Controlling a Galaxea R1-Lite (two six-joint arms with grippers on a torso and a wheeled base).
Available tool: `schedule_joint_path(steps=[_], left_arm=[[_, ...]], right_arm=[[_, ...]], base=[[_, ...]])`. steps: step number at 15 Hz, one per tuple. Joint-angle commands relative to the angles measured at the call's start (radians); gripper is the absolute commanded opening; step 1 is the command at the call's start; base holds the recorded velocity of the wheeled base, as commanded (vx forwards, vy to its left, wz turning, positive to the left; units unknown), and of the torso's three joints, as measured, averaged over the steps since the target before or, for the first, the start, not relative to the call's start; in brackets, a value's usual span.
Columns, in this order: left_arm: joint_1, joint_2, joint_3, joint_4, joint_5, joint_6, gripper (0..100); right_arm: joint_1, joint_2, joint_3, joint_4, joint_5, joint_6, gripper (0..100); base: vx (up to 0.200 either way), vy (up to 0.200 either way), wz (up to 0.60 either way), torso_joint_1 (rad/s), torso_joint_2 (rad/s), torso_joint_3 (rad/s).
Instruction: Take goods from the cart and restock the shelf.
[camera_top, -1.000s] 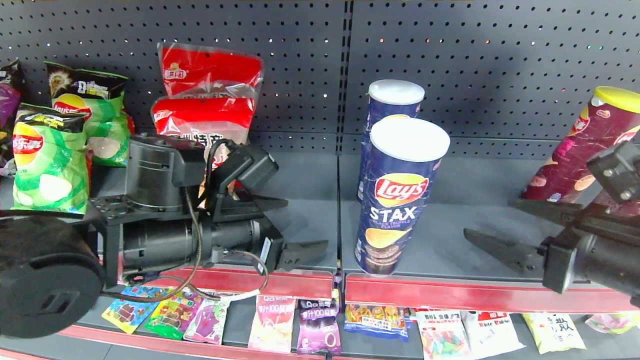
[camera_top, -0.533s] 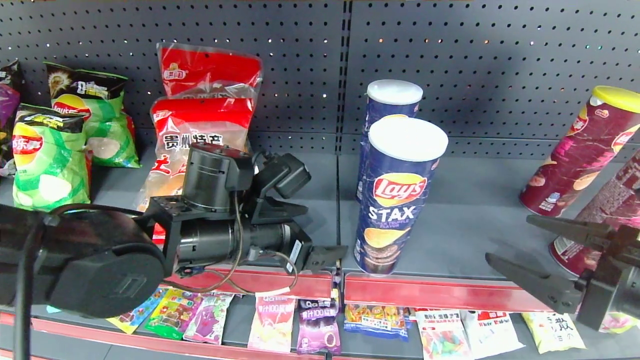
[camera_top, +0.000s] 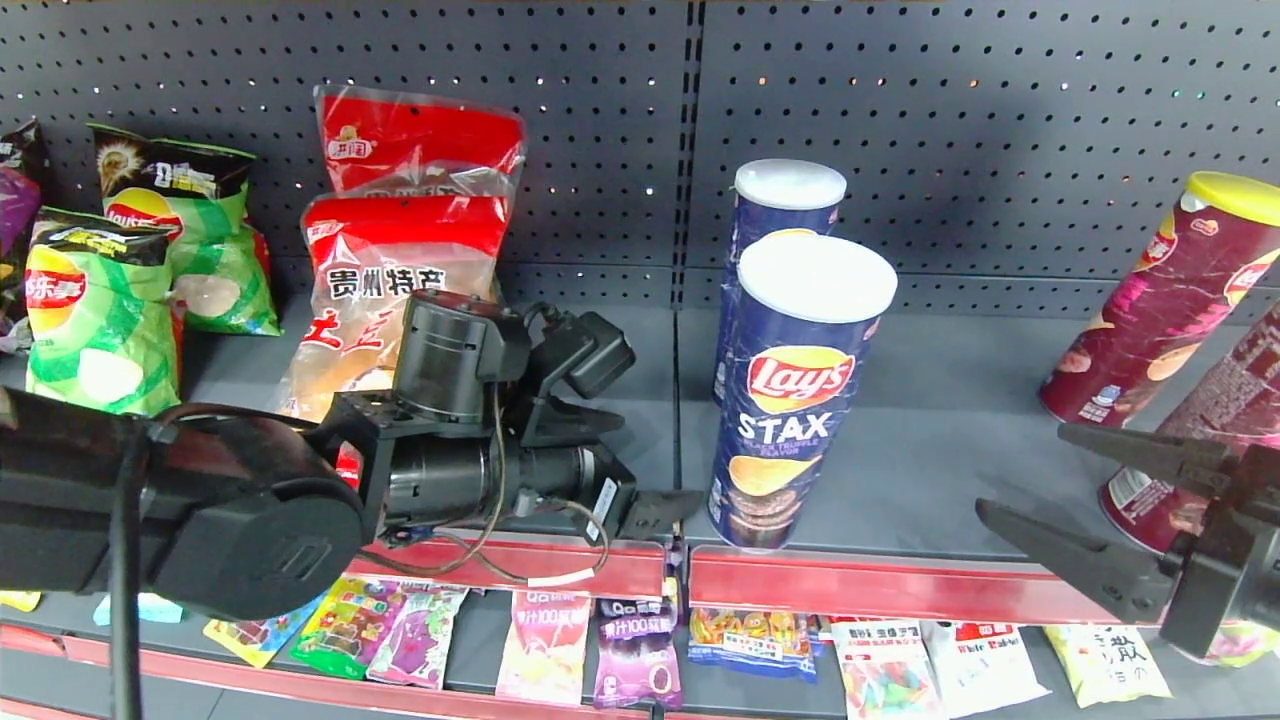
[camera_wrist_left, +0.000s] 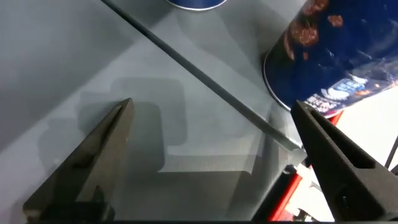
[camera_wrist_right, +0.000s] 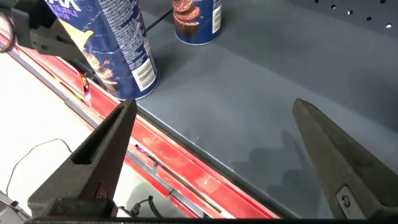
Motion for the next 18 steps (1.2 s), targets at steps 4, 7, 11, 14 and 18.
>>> schedule_joint_path(steps=[4,7,11,14,18], left_arm=[[0.0,0.014,-0.019,0.0,0.0,-0.001,100],[-0.002,0.02,-0.033,0.0,0.0,0.001,100],[-0.011,0.02,-0.034,0.0,0.0,-0.001,100],[-0.022,0.022,-0.033,0.0,0.0,-0.001,100],[-0.019,0.017,-0.025,0.0,0.002,-0.001,100]], right_arm=[[0.0,0.003,-0.003,-0.001,-0.001,-0.001,100],[0.0,0.006,-0.004,-0.001,-0.001,-0.001,100],[0.0,0.009,-0.015,-0.001,-0.002,-0.001,100],[0.0,0.009,-0.015,-0.001,-0.002,-0.001,100],[0.0,0.005,-0.012,-0.001,-0.004,-0.001,100]], base=[[0.0,0.0,0.0,0.0,0.0,0.0],[0.0,0.0,0.0,0.0,0.0,0.0],[0.0,0.0,0.0,0.0,0.0,0.0],[0.0,0.0,0.0,0.0,0.0,0.0],[0.0,0.0,0.0,0.0,0.0,0.0]])
